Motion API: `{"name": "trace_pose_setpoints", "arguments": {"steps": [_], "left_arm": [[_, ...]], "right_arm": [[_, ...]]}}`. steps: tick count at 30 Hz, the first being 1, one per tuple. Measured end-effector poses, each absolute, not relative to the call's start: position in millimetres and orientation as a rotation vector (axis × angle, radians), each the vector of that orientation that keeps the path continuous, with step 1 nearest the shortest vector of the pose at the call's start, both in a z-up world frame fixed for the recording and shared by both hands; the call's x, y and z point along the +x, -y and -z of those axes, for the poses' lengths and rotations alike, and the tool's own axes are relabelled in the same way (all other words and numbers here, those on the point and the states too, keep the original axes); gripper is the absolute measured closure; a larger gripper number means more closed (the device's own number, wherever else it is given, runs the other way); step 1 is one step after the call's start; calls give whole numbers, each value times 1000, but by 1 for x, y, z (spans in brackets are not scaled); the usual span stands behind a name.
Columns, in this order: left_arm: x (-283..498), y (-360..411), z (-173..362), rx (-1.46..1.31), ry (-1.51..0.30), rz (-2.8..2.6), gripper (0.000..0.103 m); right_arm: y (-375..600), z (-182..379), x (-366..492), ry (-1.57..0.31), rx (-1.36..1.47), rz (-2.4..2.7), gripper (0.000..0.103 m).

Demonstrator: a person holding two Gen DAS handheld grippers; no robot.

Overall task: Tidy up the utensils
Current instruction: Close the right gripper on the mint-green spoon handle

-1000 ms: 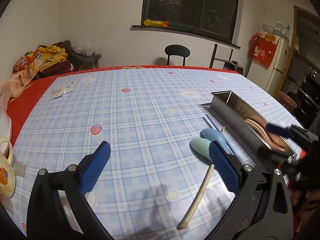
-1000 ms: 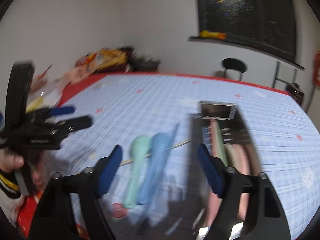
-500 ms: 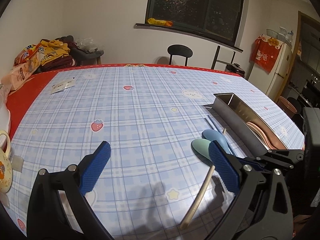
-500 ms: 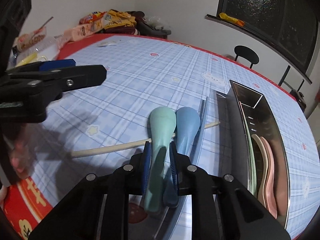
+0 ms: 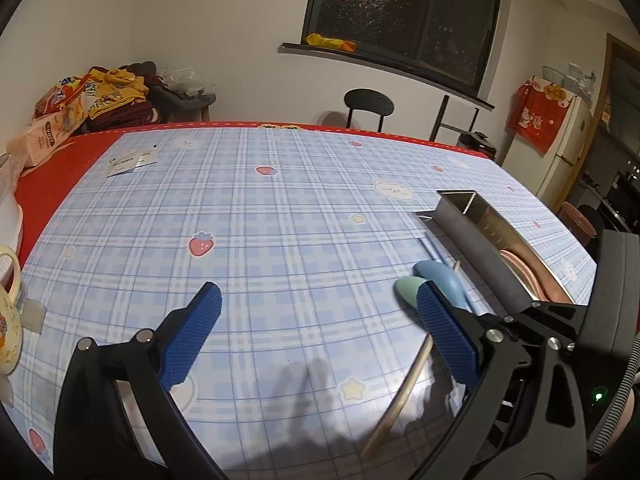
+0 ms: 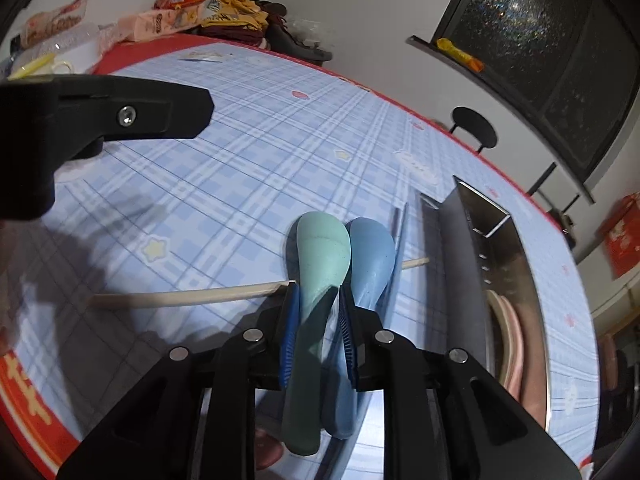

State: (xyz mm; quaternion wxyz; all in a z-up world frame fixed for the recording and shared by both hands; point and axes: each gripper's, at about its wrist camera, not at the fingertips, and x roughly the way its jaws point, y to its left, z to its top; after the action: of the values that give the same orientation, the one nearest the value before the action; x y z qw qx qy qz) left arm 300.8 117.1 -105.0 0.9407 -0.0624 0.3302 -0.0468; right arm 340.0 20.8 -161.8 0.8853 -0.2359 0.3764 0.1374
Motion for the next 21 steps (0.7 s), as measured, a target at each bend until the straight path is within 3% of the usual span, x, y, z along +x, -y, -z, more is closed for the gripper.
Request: {"name": "trace_pose_setpoints", "arguments": {"steps": [5,10,21], "left_arm": [[301,-120,105,-148,-673,104,7],[300,-122,104,-155,-668,99,7],[302,-123,108,-164,-685,95,7]], "right_arm": [[-17,160,337,-779,-475,-287,89],[15,147,343,-830,-228,-342,94],[60,150,356,-911,132,-400,95]]}}
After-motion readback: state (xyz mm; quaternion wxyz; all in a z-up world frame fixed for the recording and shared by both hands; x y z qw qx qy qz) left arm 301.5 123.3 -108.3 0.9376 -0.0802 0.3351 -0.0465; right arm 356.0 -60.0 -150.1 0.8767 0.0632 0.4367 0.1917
